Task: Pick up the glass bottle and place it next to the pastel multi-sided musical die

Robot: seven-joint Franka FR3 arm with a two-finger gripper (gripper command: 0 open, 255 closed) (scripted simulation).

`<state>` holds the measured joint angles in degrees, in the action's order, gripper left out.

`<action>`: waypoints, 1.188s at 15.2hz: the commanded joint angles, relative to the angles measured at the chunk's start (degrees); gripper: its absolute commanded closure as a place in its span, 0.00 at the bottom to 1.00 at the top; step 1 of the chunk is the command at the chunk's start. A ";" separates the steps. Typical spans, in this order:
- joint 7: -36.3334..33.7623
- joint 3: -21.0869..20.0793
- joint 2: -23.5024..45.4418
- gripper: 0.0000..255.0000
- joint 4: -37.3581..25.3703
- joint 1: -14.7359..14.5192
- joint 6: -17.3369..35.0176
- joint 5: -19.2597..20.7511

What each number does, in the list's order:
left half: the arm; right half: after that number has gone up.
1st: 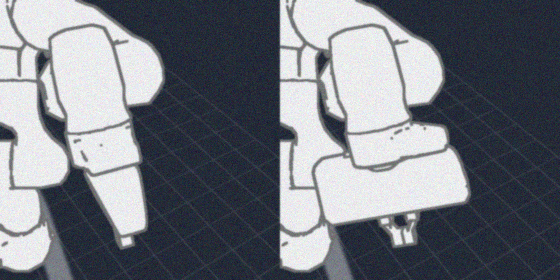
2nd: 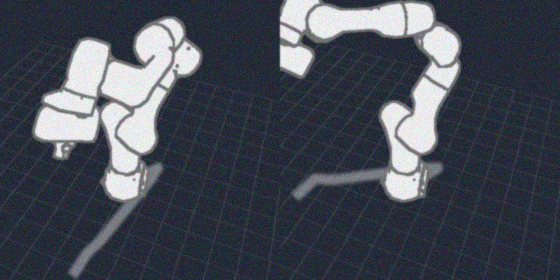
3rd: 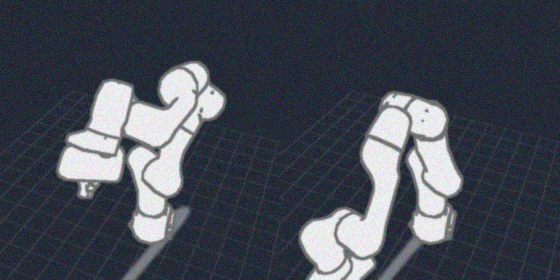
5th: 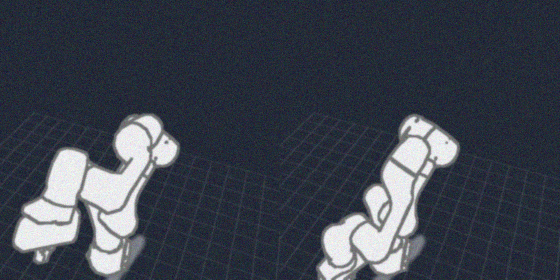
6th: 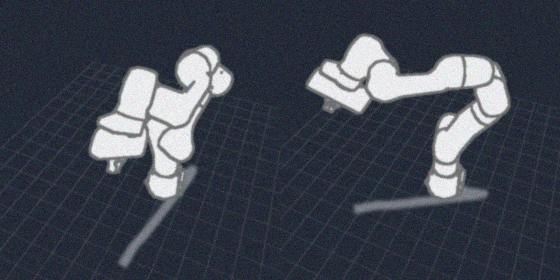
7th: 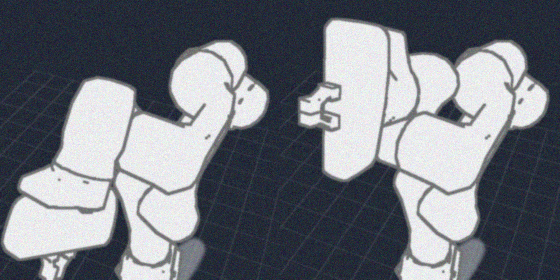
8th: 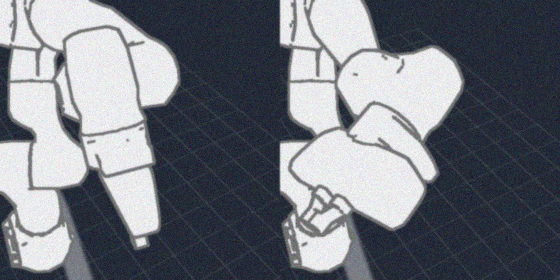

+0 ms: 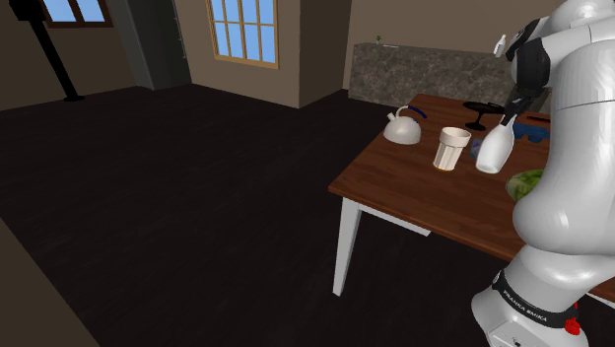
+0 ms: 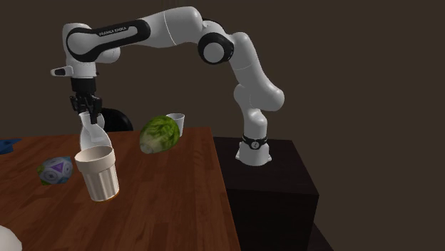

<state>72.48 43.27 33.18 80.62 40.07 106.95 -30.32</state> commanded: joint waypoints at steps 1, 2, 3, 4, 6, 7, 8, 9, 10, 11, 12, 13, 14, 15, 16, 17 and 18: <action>0.00 0.01 -0.02 1.00 -0.01 0.00 0.01 0.00; 0.00 0.01 -0.02 0.00 -0.01 0.00 0.01 0.00; -0.01 0.01 -0.03 0.00 0.00 -0.01 0.02 0.00; -0.01 0.01 -0.03 0.00 0.00 -0.01 0.01 0.00; 0.00 0.01 -0.02 0.00 -0.01 -0.01 0.01 0.00; 0.00 0.01 -0.02 0.00 0.00 -0.01 0.01 0.00; -0.32 0.28 -0.52 0.00 -1.21 0.19 -1.53 0.43; -0.64 0.52 -0.95 0.00 -2.53 0.44 -3.12 0.81; -0.95 0.72 -1.30 0.00 -3.97 0.76 -4.77 1.13; -1.19 0.86 -1.52 0.00 -5.21 1.07 -6.11 1.34; -1.19 0.86 -1.52 0.00 -5.21 1.06 -6.11 1.34; -1.19 0.87 -1.53 0.00 -5.20 1.06 -6.11 1.35; -1.19 0.86 -1.52 0.00 -5.21 1.06 -6.11 1.34; -1.19 0.86 -1.52 0.00 -5.21 1.06 -6.11 1.34; -1.19 0.86 -1.52 0.00 -5.21 1.06 -6.11 1.34; -1.19 0.86 -1.52 0.00 -5.21 1.06 -6.11 1.34; -1.19 0.86 -1.52 0.00 -5.21 1.06 -6.11 1.34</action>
<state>71.29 44.14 31.66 75.42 41.14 100.85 -28.98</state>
